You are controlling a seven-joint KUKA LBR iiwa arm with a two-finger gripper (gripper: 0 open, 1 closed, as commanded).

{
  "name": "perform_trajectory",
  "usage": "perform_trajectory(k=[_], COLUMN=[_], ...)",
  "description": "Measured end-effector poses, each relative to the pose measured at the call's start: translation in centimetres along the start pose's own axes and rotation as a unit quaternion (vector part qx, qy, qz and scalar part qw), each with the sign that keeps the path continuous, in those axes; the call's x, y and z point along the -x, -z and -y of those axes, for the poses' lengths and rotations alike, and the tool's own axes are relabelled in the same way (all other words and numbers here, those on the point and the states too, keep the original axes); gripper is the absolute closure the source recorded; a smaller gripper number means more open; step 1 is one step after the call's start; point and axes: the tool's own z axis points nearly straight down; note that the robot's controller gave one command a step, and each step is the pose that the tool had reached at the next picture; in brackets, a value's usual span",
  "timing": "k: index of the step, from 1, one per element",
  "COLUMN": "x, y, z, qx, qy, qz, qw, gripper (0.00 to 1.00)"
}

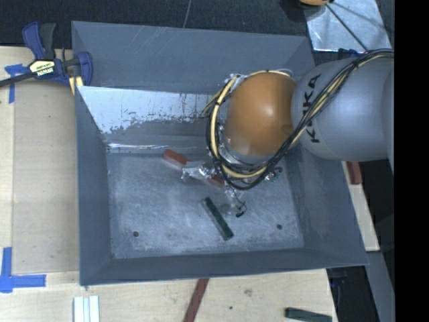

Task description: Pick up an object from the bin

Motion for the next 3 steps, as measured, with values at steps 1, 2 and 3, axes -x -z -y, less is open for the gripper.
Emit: perform_trajectory(k=[1,2,3], x=[-3.3,-3.3,-4.8], y=[-1.8,-1.8,9.4], z=[1.1,1.1,-1.0], qx=[0.001,0.001,0.0], qy=[0.205,0.205,0.17], qz=[0.0006,0.0006,0.0009], qw=[0.9787,0.9788,0.9855], gripper=[1.0,1.0,1.0])
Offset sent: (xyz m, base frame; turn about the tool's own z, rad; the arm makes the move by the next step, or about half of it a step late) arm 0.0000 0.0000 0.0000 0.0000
